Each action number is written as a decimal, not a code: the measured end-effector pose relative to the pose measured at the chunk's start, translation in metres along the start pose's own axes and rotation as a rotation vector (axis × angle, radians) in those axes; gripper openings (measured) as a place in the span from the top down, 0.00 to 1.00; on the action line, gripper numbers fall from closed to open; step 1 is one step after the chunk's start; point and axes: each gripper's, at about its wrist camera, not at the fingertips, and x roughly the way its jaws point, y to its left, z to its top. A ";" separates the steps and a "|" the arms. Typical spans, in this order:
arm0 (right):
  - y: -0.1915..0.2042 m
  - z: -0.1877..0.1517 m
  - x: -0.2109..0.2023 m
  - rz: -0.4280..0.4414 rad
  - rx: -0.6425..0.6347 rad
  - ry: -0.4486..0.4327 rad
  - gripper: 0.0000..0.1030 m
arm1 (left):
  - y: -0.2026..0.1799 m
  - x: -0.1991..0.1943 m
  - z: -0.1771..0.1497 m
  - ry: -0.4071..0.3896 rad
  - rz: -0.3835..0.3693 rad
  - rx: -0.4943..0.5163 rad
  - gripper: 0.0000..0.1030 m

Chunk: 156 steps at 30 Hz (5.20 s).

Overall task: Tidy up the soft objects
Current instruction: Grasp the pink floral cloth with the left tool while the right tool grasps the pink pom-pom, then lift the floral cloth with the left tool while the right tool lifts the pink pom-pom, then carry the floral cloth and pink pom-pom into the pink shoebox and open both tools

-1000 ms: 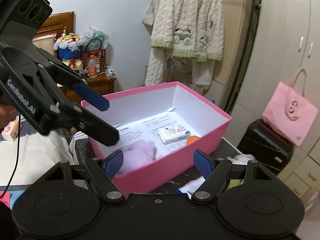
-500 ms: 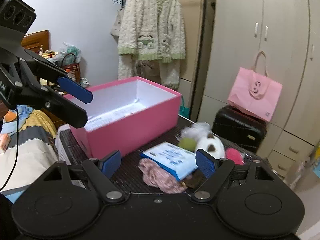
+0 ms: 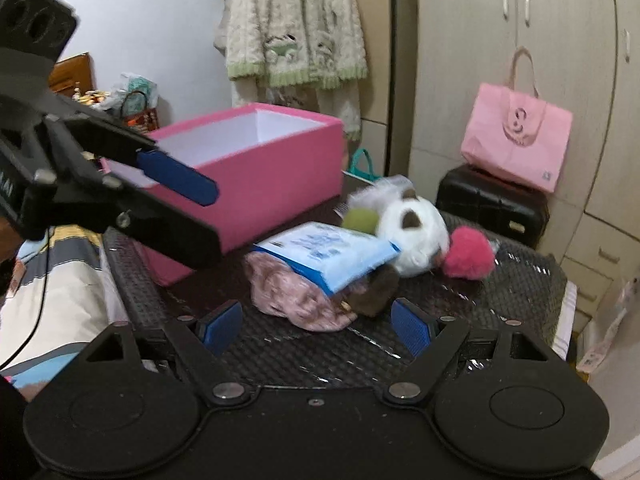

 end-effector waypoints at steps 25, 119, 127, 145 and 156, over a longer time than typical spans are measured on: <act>-0.127 0.020 0.062 -0.171 0.206 -0.077 0.17 | 0.006 0.075 -0.045 -0.171 0.361 -0.180 0.15; 0.004 -0.038 -0.009 0.014 0.291 0.101 0.66 | 0.013 0.029 -0.067 0.005 0.095 -0.090 0.85; 0.032 -0.037 -0.016 0.062 0.261 0.135 0.66 | 0.018 -0.001 -0.067 0.077 0.022 -0.054 0.85; 0.098 0.019 -0.032 0.137 0.100 0.087 0.66 | 0.056 -0.084 -0.057 0.075 -0.080 -0.062 0.85; 0.119 0.087 0.005 0.180 0.012 -0.025 0.66 | 0.120 -0.126 -0.026 -0.087 0.003 -0.100 0.85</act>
